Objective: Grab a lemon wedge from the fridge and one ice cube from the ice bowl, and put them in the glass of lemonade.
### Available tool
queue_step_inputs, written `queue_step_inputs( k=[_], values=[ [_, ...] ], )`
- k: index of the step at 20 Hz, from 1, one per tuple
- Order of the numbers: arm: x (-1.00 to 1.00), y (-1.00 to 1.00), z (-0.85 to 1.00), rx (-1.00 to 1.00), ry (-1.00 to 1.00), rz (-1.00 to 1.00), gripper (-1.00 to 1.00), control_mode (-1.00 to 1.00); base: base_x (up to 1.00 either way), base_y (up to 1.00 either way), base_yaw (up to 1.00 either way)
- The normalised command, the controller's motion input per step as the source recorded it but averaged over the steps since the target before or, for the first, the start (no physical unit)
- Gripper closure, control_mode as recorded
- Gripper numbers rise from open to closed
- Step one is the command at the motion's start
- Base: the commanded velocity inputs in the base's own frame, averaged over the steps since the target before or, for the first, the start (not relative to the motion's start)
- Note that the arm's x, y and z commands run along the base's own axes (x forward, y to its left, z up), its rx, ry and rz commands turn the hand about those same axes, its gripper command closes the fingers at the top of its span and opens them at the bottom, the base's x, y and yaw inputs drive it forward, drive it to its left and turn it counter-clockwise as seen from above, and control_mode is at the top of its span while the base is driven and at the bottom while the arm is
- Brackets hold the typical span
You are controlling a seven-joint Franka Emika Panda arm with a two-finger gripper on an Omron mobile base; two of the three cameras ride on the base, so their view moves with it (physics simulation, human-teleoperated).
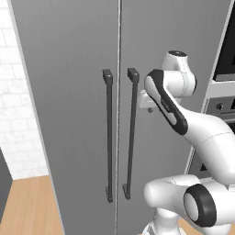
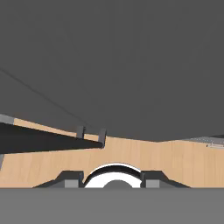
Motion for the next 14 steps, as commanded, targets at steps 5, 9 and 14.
queue_step_inputs(
  k=[5,9,14],
  values=[
    [-0.45,0.0,-0.01,0.01,-0.01,0.0,-1.0,-1.0,0.0,0.0,0.0],
    [-0.91,0.2,-0.07,0.0,-0.04,0.0,-1.0,-1.0,0.0,0.0,0.0],
    [-0.47,0.2,-0.14,0.0,0.0,0.0,-1.0,-1.0,0.0,0.0,0.0]
  ],
)
